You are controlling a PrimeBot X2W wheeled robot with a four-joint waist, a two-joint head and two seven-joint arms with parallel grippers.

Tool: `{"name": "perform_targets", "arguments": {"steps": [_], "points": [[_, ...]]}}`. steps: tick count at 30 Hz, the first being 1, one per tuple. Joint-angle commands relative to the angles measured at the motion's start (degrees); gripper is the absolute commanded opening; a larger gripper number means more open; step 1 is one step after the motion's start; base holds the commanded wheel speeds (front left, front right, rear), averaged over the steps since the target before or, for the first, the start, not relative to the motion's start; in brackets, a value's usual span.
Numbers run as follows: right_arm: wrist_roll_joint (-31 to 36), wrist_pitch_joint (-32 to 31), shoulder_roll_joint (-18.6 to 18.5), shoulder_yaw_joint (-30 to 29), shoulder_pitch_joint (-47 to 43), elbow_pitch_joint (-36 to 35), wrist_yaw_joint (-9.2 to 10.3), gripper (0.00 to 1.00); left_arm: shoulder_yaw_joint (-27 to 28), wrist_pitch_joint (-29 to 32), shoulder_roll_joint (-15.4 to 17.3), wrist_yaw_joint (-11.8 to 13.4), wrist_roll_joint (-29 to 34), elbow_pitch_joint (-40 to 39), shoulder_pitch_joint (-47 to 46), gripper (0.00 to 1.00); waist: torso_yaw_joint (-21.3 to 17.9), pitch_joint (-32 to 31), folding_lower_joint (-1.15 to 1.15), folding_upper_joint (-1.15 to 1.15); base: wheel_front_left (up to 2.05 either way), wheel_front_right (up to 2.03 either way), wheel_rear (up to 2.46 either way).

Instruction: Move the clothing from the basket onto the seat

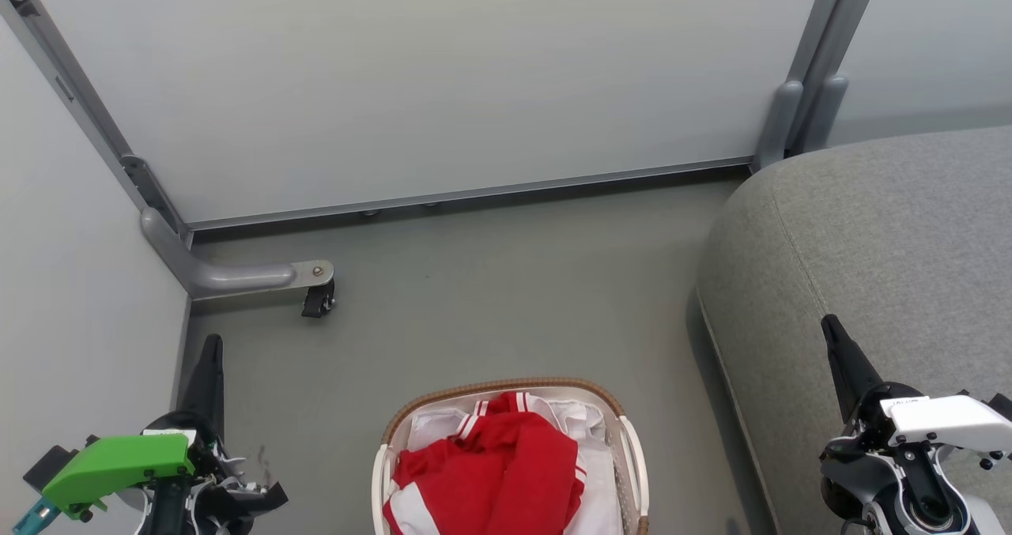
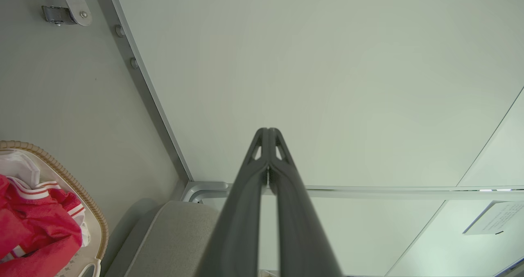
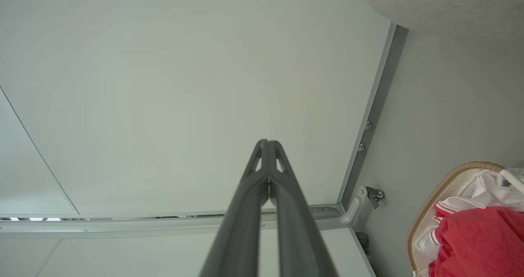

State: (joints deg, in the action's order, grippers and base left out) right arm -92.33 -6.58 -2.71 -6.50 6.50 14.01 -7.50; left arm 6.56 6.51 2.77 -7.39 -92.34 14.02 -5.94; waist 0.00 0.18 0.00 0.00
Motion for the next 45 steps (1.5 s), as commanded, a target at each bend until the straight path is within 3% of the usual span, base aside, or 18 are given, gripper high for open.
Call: {"name": "perform_targets", "arguments": {"steps": [1,33,34,45], "points": [[-0.18,-0.08,-0.36,-0.12,-0.63,-0.10,0.02,0.00,0.03,0.20,0.22,-0.24,-0.15,-0.06,-0.62,0.00,0.00,0.00,0.00,0.00,0.00,0.00,0.00],[-0.18,-0.08,-0.36,-0.11,-0.63,-0.10,0.02,0.00,0.03,0.20,0.22,-0.24,-0.15,-0.06,-0.62,0.00,0.00,0.00,0.00,0.00,0.00,0.00,0.00],[0.01,0.02,0.00,0.01,-0.01,0.00,0.00,1.00,-0.01,-0.01,0.00,0.00,0.01,0.00,0.00,1.00,0.00,0.00,0.00,0.00,0.00,0.00,0.00],[0.95,1.94,0.62,0.90,-1.61,1.81,0.02,1.00,-2.44,-1.94,-0.39,0.00,1.04,1.56,1.90,1.00,0.00,0.04,0.00,0.00,0.00,0.00,0.00]]}}
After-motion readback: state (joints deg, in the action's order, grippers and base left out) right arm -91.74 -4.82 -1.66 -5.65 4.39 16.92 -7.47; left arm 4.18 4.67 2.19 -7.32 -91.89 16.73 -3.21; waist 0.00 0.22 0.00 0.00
